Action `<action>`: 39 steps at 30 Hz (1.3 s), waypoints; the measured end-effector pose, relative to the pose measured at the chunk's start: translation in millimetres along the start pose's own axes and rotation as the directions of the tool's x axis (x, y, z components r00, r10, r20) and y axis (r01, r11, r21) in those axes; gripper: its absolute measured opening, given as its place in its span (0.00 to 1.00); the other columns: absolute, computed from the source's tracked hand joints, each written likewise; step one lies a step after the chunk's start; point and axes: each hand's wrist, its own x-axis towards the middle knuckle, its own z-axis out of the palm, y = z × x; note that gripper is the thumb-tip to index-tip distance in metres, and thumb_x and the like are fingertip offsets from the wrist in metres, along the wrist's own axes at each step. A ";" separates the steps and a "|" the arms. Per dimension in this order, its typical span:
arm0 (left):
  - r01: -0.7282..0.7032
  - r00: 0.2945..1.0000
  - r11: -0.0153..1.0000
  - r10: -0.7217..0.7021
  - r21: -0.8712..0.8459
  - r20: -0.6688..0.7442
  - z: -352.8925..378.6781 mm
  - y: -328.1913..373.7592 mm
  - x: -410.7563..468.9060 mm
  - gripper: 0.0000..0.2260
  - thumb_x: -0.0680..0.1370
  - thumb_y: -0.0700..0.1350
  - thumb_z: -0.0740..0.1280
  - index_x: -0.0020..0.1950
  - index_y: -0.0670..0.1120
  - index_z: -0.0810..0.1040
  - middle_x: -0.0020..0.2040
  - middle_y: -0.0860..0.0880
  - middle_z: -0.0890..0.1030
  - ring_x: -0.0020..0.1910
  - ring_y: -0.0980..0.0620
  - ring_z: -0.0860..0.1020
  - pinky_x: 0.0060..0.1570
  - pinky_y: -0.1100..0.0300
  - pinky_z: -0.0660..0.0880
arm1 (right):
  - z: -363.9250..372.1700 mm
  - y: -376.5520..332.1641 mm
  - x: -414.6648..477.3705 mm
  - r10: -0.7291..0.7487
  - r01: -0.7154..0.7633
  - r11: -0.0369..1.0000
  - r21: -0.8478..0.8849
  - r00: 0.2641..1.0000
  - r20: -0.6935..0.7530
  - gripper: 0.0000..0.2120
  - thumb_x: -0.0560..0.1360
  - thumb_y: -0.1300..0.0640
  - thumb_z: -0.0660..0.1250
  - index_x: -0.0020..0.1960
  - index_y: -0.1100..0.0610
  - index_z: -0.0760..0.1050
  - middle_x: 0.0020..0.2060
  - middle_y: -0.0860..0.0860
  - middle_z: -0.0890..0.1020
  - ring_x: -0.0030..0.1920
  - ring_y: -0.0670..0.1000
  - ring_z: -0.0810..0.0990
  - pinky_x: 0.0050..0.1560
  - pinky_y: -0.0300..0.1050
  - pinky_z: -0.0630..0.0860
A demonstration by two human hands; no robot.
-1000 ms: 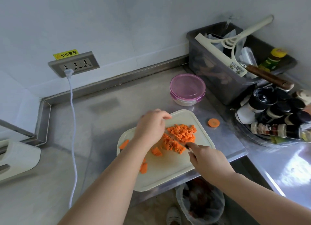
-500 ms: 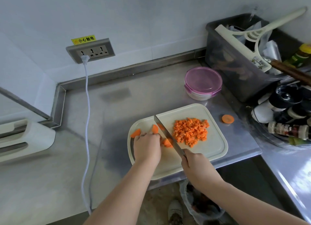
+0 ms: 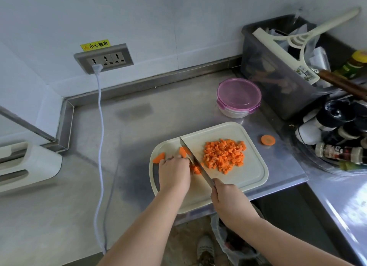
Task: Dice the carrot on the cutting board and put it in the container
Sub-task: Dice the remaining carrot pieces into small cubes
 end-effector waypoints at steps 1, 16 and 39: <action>-0.004 1.000 1.000 0.004 0.001 0.001 0.1 -0.1 0.1 0.10 0.79 0.51 0.62 0.57 0.52 0.79 0.57 0.51 0.79 0.60 0.47 0.75 0.69 0.52 0.62 | 1.9 -0.5 0.6 0.006 -0.006 1.000 -0.009 1.000 0.001 0.11 0.82 0.54 0.52 0.59 0.53 0.71 0.42 0.49 0.80 0.41 0.50 0.81 0.46 0.47 0.81; -0.028 1.000 0.999 0.028 0.027 0.011 -1.7 -0.8 2.7 0.09 0.79 0.47 0.62 0.56 0.49 0.79 0.56 0.50 0.79 0.58 0.46 0.75 0.69 0.52 0.62 | 22.6 -3.4 7.3 0.129 -0.125 0.989 -0.083 0.990 0.054 0.10 0.81 0.60 0.56 0.61 0.54 0.69 0.42 0.50 0.81 0.42 0.51 0.82 0.45 0.48 0.82; -0.068 0.997 0.994 0.065 -0.088 -0.036 -0.2 20.5 8.7 0.09 0.78 0.53 0.64 0.53 0.50 0.77 0.51 0.49 0.81 0.53 0.46 0.77 0.52 0.55 0.67 | -24.2 13.1 11.2 0.092 -0.092 0.996 0.004 0.995 0.035 0.10 0.82 0.56 0.52 0.44 0.51 0.67 0.37 0.48 0.74 0.35 0.46 0.73 0.37 0.39 0.72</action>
